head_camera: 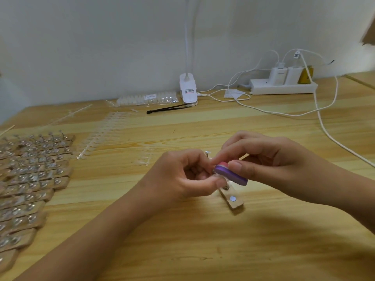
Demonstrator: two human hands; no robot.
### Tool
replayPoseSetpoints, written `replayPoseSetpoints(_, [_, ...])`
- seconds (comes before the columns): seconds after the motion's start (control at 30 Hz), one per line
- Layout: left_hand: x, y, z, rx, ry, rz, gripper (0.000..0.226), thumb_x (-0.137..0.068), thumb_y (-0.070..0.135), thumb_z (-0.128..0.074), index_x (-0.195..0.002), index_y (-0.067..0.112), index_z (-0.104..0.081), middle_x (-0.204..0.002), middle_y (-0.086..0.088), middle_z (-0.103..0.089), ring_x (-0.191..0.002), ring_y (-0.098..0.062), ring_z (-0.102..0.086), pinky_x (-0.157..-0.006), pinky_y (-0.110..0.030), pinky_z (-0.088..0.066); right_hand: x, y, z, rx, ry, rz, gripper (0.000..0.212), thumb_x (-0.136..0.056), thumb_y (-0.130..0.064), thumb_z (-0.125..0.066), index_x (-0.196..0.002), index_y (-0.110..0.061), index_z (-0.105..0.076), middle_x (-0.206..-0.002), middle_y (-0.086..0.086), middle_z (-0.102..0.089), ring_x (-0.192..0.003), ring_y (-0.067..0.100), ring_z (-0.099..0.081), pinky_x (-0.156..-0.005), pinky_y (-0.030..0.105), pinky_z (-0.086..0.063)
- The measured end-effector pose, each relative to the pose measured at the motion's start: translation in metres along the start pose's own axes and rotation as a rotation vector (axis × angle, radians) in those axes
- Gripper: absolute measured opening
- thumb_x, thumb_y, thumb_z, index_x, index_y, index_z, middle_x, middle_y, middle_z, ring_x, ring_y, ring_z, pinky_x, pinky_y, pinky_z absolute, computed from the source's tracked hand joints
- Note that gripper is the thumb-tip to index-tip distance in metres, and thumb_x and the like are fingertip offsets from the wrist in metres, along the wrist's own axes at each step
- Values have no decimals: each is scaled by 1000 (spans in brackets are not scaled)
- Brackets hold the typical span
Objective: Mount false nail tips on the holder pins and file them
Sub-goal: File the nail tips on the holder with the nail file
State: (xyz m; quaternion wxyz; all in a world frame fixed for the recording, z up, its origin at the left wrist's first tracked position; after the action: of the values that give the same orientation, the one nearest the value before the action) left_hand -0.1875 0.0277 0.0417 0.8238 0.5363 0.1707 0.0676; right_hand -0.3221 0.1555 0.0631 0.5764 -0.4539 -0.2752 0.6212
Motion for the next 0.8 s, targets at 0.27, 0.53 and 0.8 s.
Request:
replayPoseSetpoints(0.27, [-2, -1, 5, 55, 95, 0, 15, -72, 33, -84, -71, 28, -70, -62, 11, -61, -56, -1, -53, -53, -14, -42, -1, -3, 2, -83, 40, -35, 22, -87, -31, -67, -104, -18, -72, -98, 6, -71, -89, 22, -70, -77, 24, -55])
replayPoseSetpoints(0.53, [-2, -1, -1, 157, 131, 43, 16, -72, 35, -86, -70, 28, -71, -64, 10, -62, -57, -2, -53, -54, -13, -42, -1, -3, 0, -218, 175, -37, 26, -77, -27, -69, -100, -16, -70, -90, -2, -72, -83, 11, -70, -75, 17, -53])
replayPoseSetpoints(0.8, [-1, 1, -9, 197, 170, 54, 13, -68, 38, -83, -69, 34, -71, -62, 13, -64, -56, 2, -55, -55, -12, -44, 0, -4, 3, -276, 244, -32, 22, -76, -27, -71, -95, -16, -70, -83, 0, -73, -78, 10, -70, -72, 16, -53])
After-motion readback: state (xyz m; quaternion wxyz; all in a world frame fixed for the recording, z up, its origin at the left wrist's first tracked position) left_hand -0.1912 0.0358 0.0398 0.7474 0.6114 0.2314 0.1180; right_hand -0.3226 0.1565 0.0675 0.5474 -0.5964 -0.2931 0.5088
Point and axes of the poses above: each hand's wrist, its own x-axis away from the middle knuckle, its own z-axis out of the back of the hand, y = z × x, the point moved 3 cm from there along -x, towards the middle knuckle
